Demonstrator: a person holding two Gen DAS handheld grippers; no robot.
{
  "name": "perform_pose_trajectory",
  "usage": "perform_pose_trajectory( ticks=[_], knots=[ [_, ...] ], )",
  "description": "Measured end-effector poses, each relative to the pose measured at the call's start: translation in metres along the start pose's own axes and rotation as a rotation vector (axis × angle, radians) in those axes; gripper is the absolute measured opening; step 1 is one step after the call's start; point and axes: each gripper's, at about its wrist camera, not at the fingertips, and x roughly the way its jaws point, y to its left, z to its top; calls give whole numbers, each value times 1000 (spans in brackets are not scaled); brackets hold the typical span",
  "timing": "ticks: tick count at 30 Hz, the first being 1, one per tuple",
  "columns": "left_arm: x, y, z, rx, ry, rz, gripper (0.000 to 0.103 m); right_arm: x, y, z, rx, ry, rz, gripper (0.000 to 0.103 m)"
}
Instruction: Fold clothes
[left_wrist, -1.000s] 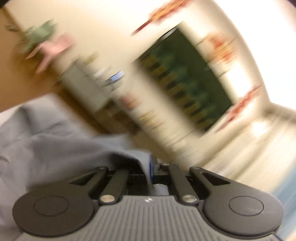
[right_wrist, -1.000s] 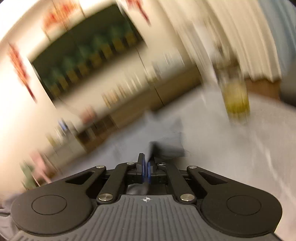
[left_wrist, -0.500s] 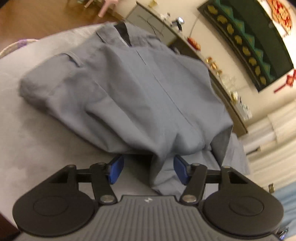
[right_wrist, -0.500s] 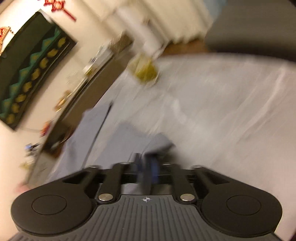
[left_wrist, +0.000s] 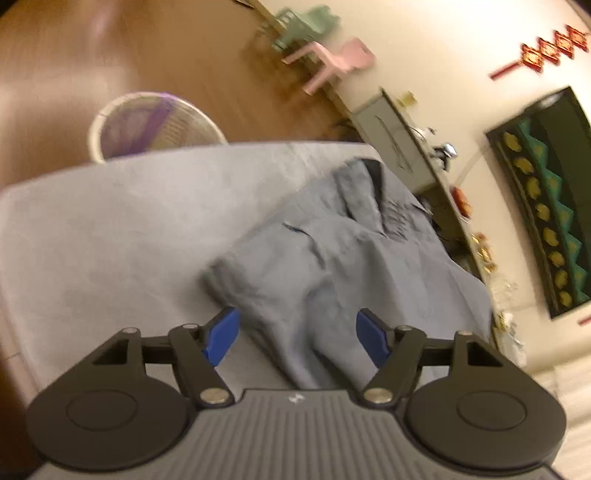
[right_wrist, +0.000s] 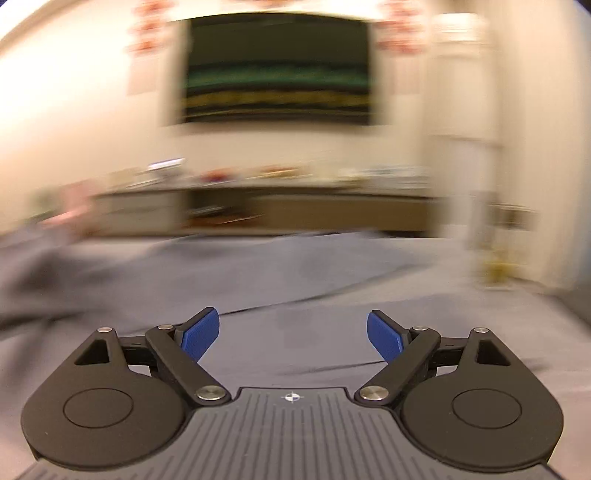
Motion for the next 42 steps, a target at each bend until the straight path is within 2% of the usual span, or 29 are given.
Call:
perform_pose_trajectory(
  ticks=[3,6,9,11,12,13,14,15,16,17,18,20,21,22,23,24,26,28,29,31,33,35,37,38,39,40,41,42],
  knots=[
    [16,-1,-7,-1,38,-9,78,-3,98,22,-128,41,311,93],
    [32,1,-10,20,41,12,77,7,197,47,-257,53,517,94],
    [34,6,-9,43,29,-10,75,32,283,62,-413,49,628,94],
    [37,11,-4,36,9,-18,61,51,337,67,-551,58,652,94],
    [42,11,2,35,-2,-5,43,63,359,64,-614,69,644,92],
    [48,8,10,56,-15,-16,32,76,368,63,-642,94,632,78],
    [55,1,23,109,-33,-60,18,89,376,63,-666,121,619,60],
    [63,-5,36,161,-51,-105,11,102,383,62,-689,149,606,15],
    [71,-12,50,214,-69,-149,8,115,391,62,-712,176,593,3],
    [73,-21,61,272,-102,-222,8,128,399,61,-735,203,580,1],
    [67,-26,69,294,-137,-287,7,119,395,70,-701,150,576,0],
    [59,-16,75,216,-145,-283,8,87,380,91,-630,1,594,0],
    [55,-11,78,177,-149,-282,18,70,377,96,-629,-59,598,0],
    [52,-7,81,138,-153,-280,41,60,379,95,-643,-83,600,0],
    [48,-2,85,99,-157,-278,53,61,384,87,-675,-78,603,0],
    [45,4,86,55,-156,-241,65,64,390,78,-709,-70,605,0],
    [39,16,81,-19,-144,-86,65,70,399,49,-781,-51,596,0],
    [26,15,70,16,-155,-18,67,76,409,20,-853,-31,585,0],
    [18,11,63,55,-170,-15,70,74,414,7,-885,-41,576,0],
    [7,0,52,135,-176,-29,83,70,419,-8,-921,-63,561,0],
    [6,-9,45,168,-160,-32,85,65,423,-21,-958,-92,542,0],
    [22,-14,41,159,-101,-5,87,61,423,-25,-974,-106,528,0],
    [39,-20,38,159,-49,18,87,70,424,-14,-942,-94,547,0],
    [48,-23,37,177,-37,21,84,73,421,-10,-919,-87,565,1],
    [57,-27,37,194,-26,24,73,76,418,-6,-896,-81,583,1],
    [66,-31,37,212,-14,27,41,74,413,-1,-865,-64,633,4],
    [72,-36,37,239,-14,5,21,67,402,7,-819,-35,671,10],
    [73,-43,39,279,-30,-53,12,58,391,16,-770,-5,706,35]
  ],
)
